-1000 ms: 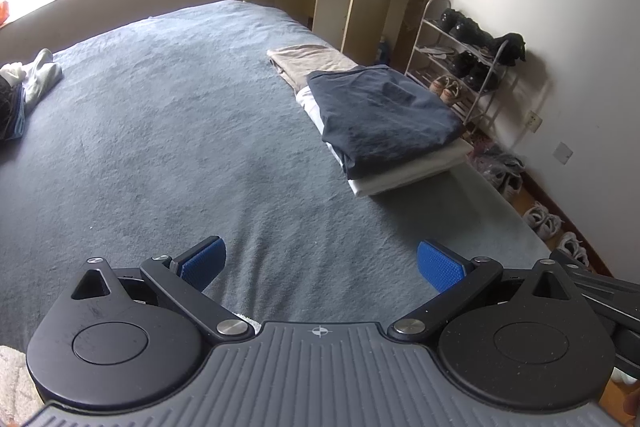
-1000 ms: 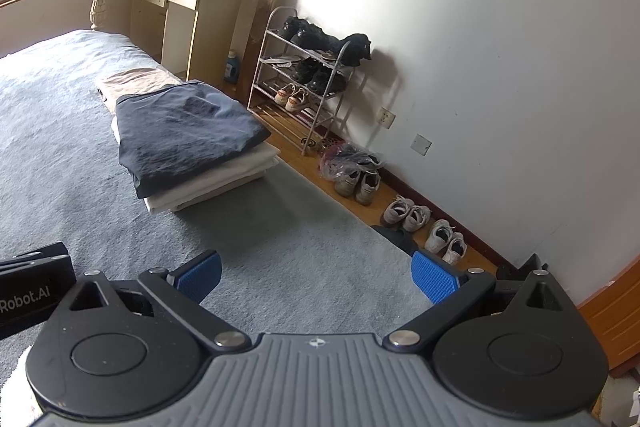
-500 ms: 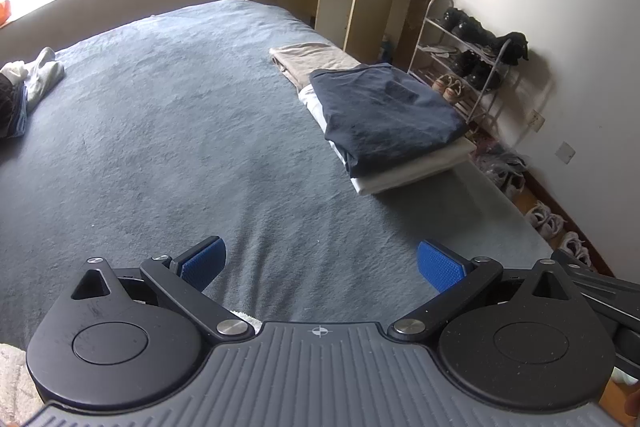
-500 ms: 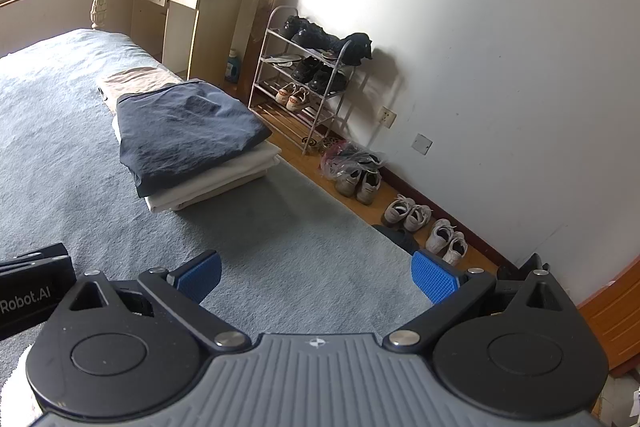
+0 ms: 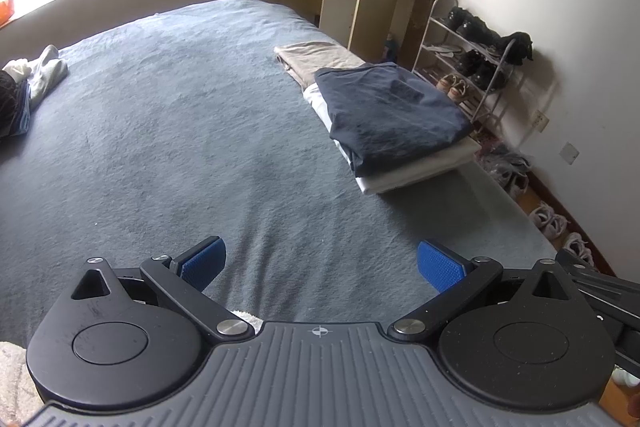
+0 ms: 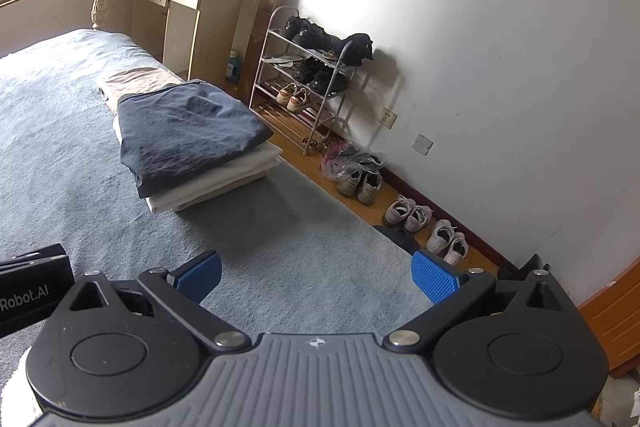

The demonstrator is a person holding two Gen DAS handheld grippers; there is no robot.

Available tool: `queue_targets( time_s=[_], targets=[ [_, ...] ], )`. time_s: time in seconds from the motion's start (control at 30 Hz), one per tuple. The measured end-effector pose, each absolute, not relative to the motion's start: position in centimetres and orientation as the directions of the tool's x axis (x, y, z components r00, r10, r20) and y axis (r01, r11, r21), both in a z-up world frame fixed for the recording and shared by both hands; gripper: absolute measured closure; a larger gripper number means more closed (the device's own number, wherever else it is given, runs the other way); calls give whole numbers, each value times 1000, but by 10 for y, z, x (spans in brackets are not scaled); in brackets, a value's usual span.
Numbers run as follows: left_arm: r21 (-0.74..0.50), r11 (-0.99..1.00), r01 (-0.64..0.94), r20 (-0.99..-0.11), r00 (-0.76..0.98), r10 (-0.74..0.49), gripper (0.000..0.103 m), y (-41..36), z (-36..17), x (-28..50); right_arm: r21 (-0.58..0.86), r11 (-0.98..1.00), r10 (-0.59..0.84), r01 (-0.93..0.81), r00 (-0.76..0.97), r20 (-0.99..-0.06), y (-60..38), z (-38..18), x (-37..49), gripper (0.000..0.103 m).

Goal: Fold clothes

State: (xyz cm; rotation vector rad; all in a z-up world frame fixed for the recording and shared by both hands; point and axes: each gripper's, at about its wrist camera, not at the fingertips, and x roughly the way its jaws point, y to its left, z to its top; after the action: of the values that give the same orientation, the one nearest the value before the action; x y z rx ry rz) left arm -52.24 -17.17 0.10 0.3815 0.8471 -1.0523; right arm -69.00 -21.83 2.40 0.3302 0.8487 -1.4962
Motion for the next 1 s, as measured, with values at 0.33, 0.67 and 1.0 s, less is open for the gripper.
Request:
queue_targets(
  time_s=[0.33,0.67,1.0],
  targets=[
    [-105,482,870,-764,239,-599,0,-172,0,-520,-299,104,-731,948,-131,-670,-221,23,-687,0],
    [-112,483,869,-767,233,-597,0,-172,-1,-517,-306,113,-732,945,-129,-669,-222,25,-682,0],
    [-113,486,867,-771,232,-593,0,-171,-1,-517,-311,117,-731,943,-131,-670,-222,24,-681,0]
  ],
)
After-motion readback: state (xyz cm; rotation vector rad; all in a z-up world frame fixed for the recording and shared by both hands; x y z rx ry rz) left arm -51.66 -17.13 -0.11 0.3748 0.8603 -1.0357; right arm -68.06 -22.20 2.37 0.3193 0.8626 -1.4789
